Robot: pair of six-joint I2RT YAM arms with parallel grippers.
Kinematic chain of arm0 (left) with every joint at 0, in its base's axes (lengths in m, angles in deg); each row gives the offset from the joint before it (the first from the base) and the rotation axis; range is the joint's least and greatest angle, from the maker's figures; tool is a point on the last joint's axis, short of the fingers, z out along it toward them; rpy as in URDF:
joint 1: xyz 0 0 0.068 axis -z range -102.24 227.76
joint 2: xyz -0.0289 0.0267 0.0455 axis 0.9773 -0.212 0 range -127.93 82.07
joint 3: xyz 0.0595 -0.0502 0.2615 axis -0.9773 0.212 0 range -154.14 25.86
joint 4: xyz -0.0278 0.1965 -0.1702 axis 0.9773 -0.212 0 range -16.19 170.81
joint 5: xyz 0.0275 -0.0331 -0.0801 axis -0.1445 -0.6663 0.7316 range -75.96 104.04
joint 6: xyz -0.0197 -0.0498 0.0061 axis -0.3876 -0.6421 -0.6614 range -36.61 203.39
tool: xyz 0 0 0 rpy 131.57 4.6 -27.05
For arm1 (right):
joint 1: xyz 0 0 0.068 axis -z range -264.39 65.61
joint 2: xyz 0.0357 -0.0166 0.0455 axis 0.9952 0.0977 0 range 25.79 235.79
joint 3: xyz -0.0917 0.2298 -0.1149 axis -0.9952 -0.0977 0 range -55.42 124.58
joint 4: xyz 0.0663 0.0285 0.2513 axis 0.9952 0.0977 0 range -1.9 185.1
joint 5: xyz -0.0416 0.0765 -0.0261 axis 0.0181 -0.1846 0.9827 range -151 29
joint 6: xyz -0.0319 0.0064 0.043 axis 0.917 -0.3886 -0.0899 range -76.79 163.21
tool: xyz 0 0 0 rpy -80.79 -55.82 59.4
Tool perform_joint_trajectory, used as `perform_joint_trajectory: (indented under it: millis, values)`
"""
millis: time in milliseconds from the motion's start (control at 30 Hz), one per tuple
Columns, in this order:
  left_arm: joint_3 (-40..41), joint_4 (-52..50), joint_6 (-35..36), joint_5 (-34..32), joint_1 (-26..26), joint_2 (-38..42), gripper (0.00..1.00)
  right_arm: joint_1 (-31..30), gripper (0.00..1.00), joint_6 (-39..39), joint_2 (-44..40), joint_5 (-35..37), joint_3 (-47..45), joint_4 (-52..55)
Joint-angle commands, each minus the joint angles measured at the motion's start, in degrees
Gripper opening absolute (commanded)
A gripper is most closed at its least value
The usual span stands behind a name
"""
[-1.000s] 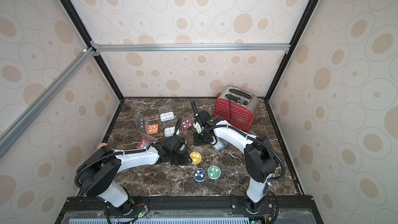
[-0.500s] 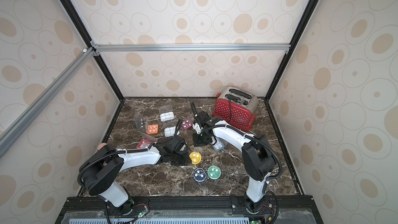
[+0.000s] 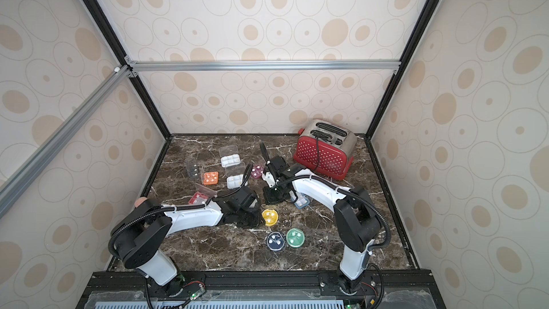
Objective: Close pillboxes
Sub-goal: Close the lid on the pillbox.
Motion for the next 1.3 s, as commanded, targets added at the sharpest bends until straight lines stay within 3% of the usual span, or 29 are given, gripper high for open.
perform_joint_trajectory:
  millis: [0,433,667,900,1267]
  values:
    - [-1.36,-0.18,-1.18,-2.58,0.18,-1.06,0.27,-0.68,0.12,0.25,0.00,-0.40,-1.98,1.06]
    - [0.00,-5.94,0.61,-4.22,0.17,5.54,0.29,-0.96,0.10,-3.98,-2.02,-0.28,-3.74,-0.60]
    - [0.86,-11.23,2.35,-8.14,0.24,13.92,0.29,-0.87,0.27,-7.62,-5.91,6.25,-3.63,0.21]
    - [-4.69,-12.06,5.09,-8.04,-1.74,11.72,0.59,0.55,0.56,-14.42,-10.32,9.56,-9.16,-1.94]
    - [-12.35,-11.71,9.39,-7.28,-2.04,1.81,0.64,0.67,0.65,-19.41,-8.87,7.71,-14.07,-6.48]
